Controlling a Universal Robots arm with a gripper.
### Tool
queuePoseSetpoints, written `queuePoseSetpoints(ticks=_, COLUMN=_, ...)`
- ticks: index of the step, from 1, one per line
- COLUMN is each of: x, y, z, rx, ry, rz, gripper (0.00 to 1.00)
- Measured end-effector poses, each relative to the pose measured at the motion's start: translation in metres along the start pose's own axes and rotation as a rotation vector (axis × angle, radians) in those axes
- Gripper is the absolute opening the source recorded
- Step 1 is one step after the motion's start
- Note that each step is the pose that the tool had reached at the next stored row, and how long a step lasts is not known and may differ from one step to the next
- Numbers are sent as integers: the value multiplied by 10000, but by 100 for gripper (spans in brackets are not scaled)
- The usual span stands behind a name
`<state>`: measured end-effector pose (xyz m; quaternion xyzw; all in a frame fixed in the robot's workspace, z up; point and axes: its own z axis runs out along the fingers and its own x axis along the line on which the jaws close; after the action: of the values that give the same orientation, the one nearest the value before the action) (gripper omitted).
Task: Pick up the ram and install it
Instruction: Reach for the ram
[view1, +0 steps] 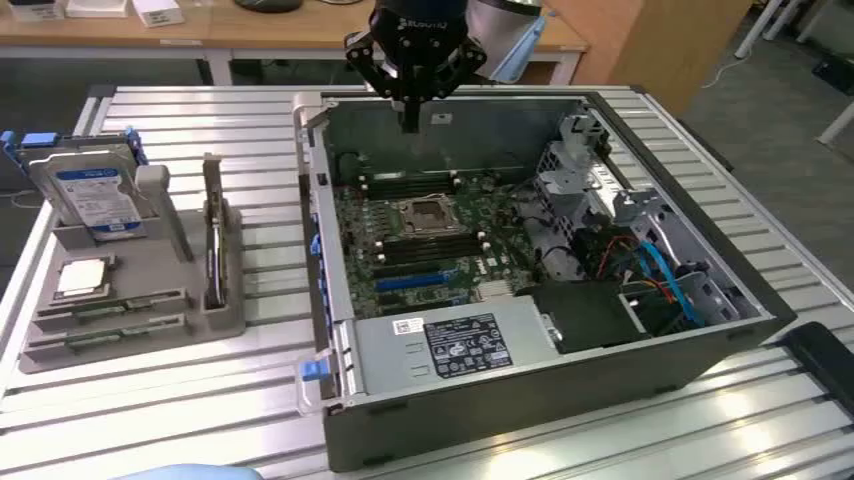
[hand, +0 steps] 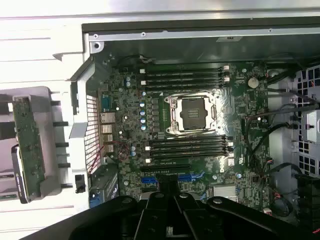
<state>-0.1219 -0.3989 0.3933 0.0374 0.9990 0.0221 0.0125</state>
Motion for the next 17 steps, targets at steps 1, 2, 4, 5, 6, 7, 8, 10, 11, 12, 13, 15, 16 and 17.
queuePoseSetpoints(ticks=1, x=0, y=0, z=0, rx=1, ry=0, rz=0, gripper=10)
queuePoseSetpoints(ticks=2, x=0, y=0, z=0, rx=0, ry=0, rz=0, gripper=10)
queuePoseSetpoints(ticks=4, x=0, y=0, z=0, rx=0, ry=0, rz=0, gripper=10)
queuePoseSetpoints(ticks=5, x=0, y=0, z=0, rx=0, ry=0, rz=0, gripper=10)
queuePoseSetpoints(ticks=6, x=0, y=0, z=0, rx=0, ry=0, rz=0, gripper=10)
queuePoseSetpoints(ticks=7, x=0, y=0, z=0, rx=0, ry=0, rz=0, gripper=10)
queuePoseSetpoints(ticks=8, x=0, y=0, z=0, rx=0, ry=0, rz=0, gripper=10)
queuePoseSetpoints(ticks=10, x=0, y=0, z=0, rx=0, ry=0, rz=0, gripper=10)
queuePoseSetpoints(ticks=11, x=0, y=0, z=0, rx=0, ry=0, rz=0, gripper=10)
queuePoseSetpoints(ticks=12, x=5, y=0, z=1, rx=-1, ry=0, rz=2, gripper=10)
queuePoseSetpoints(ticks=13, x=8, y=0, z=1, rx=-2, ry=-2, rz=2, gripper=10)
queuePoseSetpoints(ticks=15, x=14, y=-1, z=0, rx=-1, ry=-1, rz=0, gripper=10)
queuePoseSetpoints(ticks=16, x=35, y=-3, z=-1, rx=0, ry=0, rz=0, gripper=10)
queuePoseSetpoints(ticks=17, x=66, y=-5, z=-2, rx=1, ry=0, rz=4, gripper=10)
